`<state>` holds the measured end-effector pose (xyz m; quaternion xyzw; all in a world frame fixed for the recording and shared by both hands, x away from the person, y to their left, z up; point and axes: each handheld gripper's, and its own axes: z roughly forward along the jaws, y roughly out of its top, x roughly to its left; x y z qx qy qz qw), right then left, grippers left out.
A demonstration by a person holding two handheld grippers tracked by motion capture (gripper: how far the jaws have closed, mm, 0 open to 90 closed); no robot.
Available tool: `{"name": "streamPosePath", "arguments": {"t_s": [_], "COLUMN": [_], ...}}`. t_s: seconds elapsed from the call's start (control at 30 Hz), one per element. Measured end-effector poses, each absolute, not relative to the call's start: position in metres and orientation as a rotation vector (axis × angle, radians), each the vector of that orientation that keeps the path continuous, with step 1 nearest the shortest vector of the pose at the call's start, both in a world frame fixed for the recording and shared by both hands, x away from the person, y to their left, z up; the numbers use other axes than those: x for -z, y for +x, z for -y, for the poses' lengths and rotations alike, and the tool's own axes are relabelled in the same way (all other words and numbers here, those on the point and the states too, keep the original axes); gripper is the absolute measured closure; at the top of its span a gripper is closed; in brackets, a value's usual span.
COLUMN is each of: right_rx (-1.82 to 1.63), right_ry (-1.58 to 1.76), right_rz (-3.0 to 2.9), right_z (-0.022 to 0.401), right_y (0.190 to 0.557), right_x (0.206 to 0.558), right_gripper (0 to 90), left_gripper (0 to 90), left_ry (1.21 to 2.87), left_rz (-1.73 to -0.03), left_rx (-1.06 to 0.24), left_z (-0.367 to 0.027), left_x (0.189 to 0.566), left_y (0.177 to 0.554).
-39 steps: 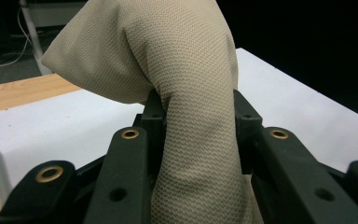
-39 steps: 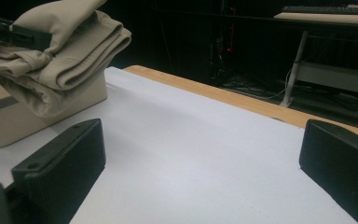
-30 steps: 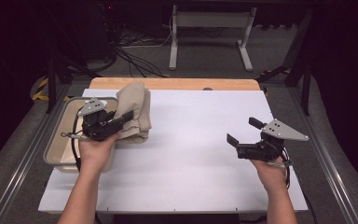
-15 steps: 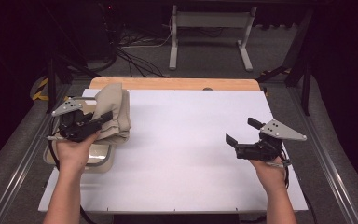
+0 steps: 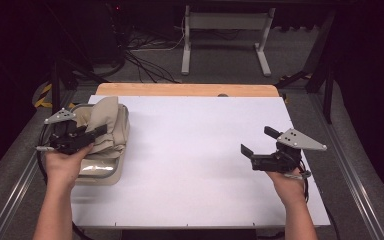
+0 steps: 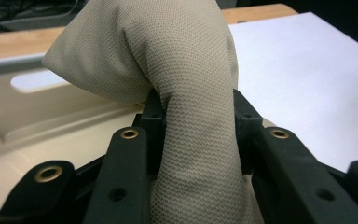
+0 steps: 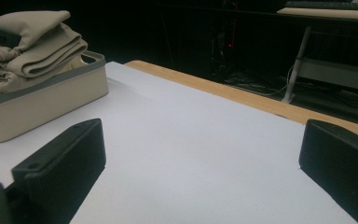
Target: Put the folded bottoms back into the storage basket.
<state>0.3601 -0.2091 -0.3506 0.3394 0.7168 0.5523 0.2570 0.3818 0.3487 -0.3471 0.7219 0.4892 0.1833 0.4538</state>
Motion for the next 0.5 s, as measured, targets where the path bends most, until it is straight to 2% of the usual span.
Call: {"name": "streamPosePath", "arguments": {"t_s": [0.5], "right_rx": [-1.5], "right_ry": [0.921], "right_rz": [-1.944], "right_z": [0.209], "right_y": [0.36], "right_x": [0.351], "right_gripper": [1.1], "left_gripper": [66.3], "left_ry": [1.907], "left_rz": [-1.311], "left_rx": [-0.42], "left_z": [-0.358], "left_x": [0.367], "left_y": [0.398]}}
